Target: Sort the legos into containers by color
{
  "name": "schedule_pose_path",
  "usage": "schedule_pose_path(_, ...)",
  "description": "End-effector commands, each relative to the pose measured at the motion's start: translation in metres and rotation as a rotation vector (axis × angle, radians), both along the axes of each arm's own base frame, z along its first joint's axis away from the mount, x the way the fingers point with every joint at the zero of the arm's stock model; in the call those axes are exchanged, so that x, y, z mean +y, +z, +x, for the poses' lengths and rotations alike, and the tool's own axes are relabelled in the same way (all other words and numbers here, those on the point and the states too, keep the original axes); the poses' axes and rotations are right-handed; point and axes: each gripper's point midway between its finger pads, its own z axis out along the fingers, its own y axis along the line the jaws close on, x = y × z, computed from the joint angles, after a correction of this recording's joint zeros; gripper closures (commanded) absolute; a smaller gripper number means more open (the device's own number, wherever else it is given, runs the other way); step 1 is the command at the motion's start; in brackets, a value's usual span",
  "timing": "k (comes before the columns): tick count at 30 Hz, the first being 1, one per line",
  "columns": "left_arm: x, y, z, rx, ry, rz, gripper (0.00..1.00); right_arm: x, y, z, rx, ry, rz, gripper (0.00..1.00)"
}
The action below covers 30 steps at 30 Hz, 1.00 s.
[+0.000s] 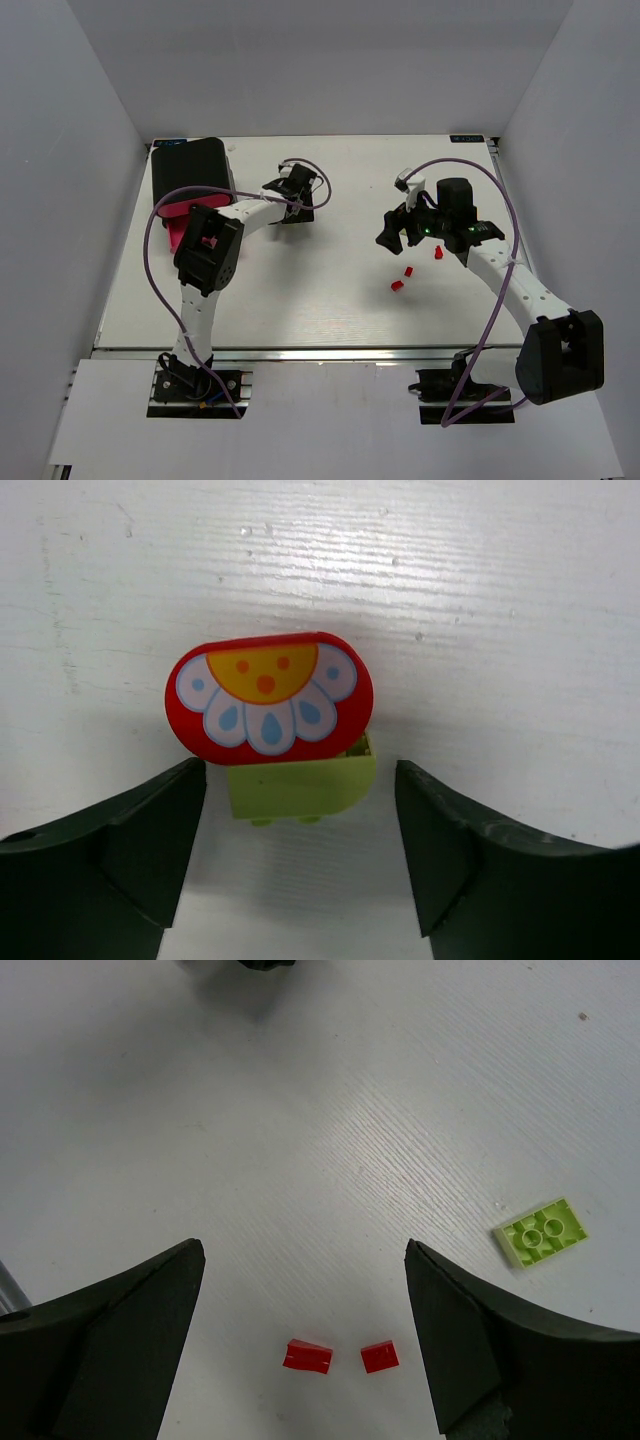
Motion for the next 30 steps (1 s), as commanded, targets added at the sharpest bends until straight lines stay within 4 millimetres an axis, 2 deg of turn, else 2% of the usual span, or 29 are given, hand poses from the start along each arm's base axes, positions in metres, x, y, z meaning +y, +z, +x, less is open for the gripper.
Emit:
schedule_pose_path(1,0.002,0.016,0.015,-0.067,0.030,0.015,0.17,0.003,0.029,0.007,-0.072,0.001,0.027,0.14)
schedule_pose_path(4,0.000,0.018,0.018,-0.077,0.030,0.008,0.22,0.003,0.029,0.007,-0.070,0.002,0.027,0.14)
schedule_pose_path(11,-0.003,0.016,0.018,-0.072,0.024,-0.006,0.42,0.002,0.028,0.007,-0.069,0.001,0.026,0.14)
schedule_pose_path(15,-0.003,0.018,0.011,-0.072,0.014,-0.025,0.55,0.002,0.028,0.007,-0.069,-0.001,0.027,0.14)
schedule_pose_path(18,-0.012,0.026,0.001,-0.075,-0.041,-0.095,0.62,0.003,0.027,0.006,-0.064,0.005,0.027,0.14)
schedule_pose_path(23,-0.026,0.048,-0.025,-0.093,-0.160,-0.194,0.66,0.005,0.025,0.005,-0.057,0.016,0.031,0.14)
schedule_pose_path(24,-0.026,0.053,-0.037,-0.093,-0.188,-0.218,0.66,0.005,0.026,0.005,-0.060,0.019,0.033,0.14)
schedule_pose_path(26,-0.044,0.062,-0.054,-0.086,-0.284,-0.303,0.66,0.007,0.023,0.003,-0.045,0.028,0.036,0.14)
schedule_pose_path(28,-0.048,0.069,-0.079,-0.076,-0.379,-0.360,0.66,0.012,0.019,0.001,-0.011,0.049,0.050,0.13)
schedule_pose_path(29,-0.056,0.074,-0.086,-0.085,-0.437,-0.399,0.66,0.014,0.017,-0.001,0.016,0.055,0.061,0.12)
schedule_pose_path(30,-0.066,0.080,-0.101,-0.067,-0.534,-0.451,0.66,0.017,0.013,-0.006,0.064,0.065,0.071,0.11)
